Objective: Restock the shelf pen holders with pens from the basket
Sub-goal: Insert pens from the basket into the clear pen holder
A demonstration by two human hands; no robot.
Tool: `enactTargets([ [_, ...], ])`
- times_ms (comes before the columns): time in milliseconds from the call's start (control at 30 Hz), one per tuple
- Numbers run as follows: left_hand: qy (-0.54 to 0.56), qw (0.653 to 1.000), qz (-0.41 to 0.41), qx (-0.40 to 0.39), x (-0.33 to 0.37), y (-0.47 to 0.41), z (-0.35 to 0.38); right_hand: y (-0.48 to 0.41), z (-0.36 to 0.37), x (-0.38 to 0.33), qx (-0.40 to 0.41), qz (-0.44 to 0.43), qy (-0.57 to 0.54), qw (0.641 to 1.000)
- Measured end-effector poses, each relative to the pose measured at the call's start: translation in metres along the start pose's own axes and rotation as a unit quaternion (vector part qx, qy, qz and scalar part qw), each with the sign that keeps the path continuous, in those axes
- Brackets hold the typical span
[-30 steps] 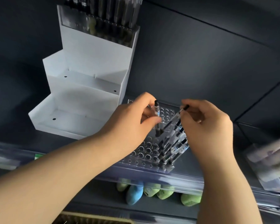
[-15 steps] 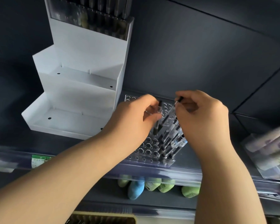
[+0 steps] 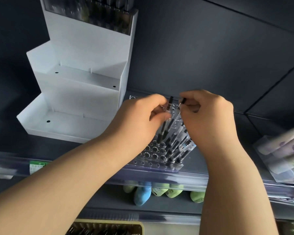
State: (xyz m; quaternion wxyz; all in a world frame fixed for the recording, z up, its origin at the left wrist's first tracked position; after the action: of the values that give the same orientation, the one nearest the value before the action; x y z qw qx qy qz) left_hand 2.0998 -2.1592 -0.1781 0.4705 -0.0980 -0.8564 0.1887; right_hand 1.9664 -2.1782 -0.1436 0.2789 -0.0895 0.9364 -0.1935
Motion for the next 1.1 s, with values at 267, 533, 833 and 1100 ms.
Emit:
enactTargets([
  [267,0.004,1.0,-0.008,0.0,-0.004,0.001,0.0,-0.001,-0.002,-0.002,0.009,-0.019,0.005,1.0],
  [533,0.023,0.999,0.033,0.007,0.008,0.005,0.006,0.0,-0.004,0.0,0.003,-0.015,-0.003,1.0],
  [833,-0.03,0.998,0.006,-0.048,-0.005,0.009,0.031,0.002,-0.007,0.001,0.016,-0.02,-0.02,0.999],
  [1100,-0.044,0.998,-0.014,-0.032,-0.013,0.009,0.044,0.004,-0.023,0.012,0.055,-0.023,-0.041,0.997],
])
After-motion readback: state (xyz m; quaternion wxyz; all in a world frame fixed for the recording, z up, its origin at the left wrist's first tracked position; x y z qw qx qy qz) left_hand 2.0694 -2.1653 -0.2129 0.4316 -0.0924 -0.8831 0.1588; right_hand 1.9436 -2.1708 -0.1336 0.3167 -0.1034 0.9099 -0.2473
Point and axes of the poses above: each hand's wrist, its own y-axis away from the middle knuckle, its own z-axis out of the palm, x = y × z, the point moved 8 cm from there along -y, towards the middle knuckle
